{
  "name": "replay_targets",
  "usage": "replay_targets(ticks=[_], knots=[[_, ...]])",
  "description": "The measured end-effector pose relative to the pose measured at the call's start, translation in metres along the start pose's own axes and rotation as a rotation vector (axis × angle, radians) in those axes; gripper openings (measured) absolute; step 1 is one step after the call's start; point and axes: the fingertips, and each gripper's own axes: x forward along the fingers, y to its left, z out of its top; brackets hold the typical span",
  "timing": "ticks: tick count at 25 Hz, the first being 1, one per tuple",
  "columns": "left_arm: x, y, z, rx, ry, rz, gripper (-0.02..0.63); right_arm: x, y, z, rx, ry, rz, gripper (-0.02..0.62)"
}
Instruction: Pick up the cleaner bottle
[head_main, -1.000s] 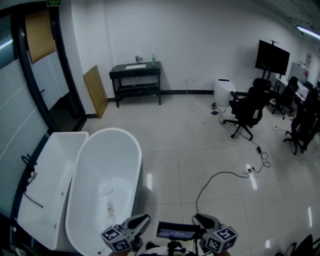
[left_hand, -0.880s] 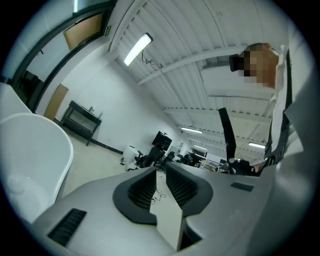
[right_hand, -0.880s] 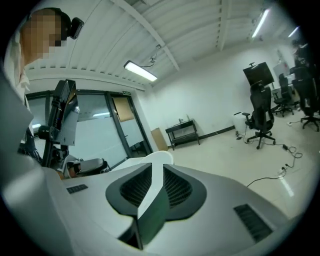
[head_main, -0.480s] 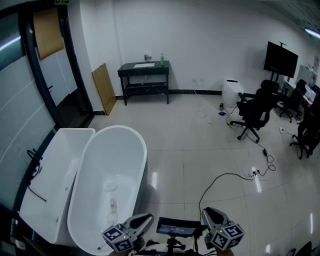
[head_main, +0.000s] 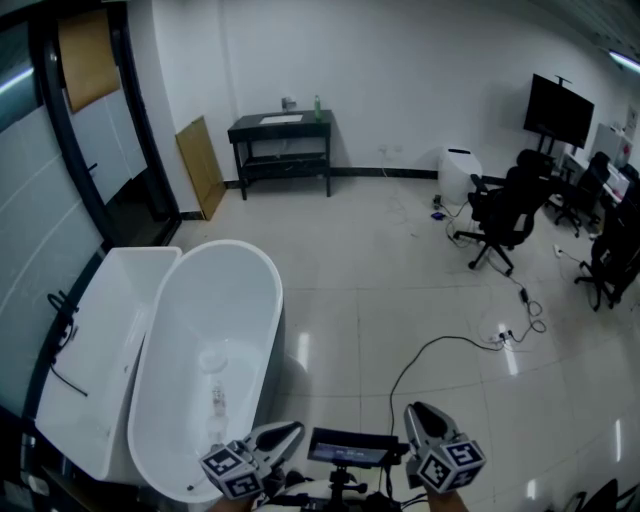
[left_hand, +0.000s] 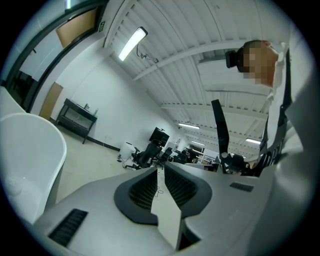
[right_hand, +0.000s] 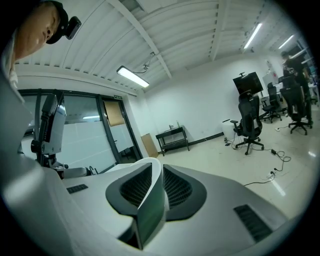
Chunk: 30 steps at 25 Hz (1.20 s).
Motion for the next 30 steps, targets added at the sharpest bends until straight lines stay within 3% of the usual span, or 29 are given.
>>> replay_targets(ticks=[4,13,15,21,30], knots=[[0.006,-0.005,-0.001,-0.013,-0.013,0.003,0.005,-0.006,-0.009,0.006,-0.056,0.007,-0.029,0.075],[0.019,-0.005,0.002,-0.011,-0.023,0.054,0.0,-0.015,-0.021,0.026,-0.266,0.015,-0.085,0.077],[0.021,-0.005,0.004,-0.008,-0.03,0.064,0.0,-0.014,-0.022,0.031,-0.291,0.01,-0.086,0.105],[0.025,-0.004,0.004,-0.016,-0.031,0.088,0.0,-0.008,-0.025,0.03,-0.28,0.02,-0.049,0.157],[0.035,-0.003,0.002,-0.023,-0.005,0.11,0.0,0.0,-0.044,0.024,-0.225,0.039,-0.062,0.2]])
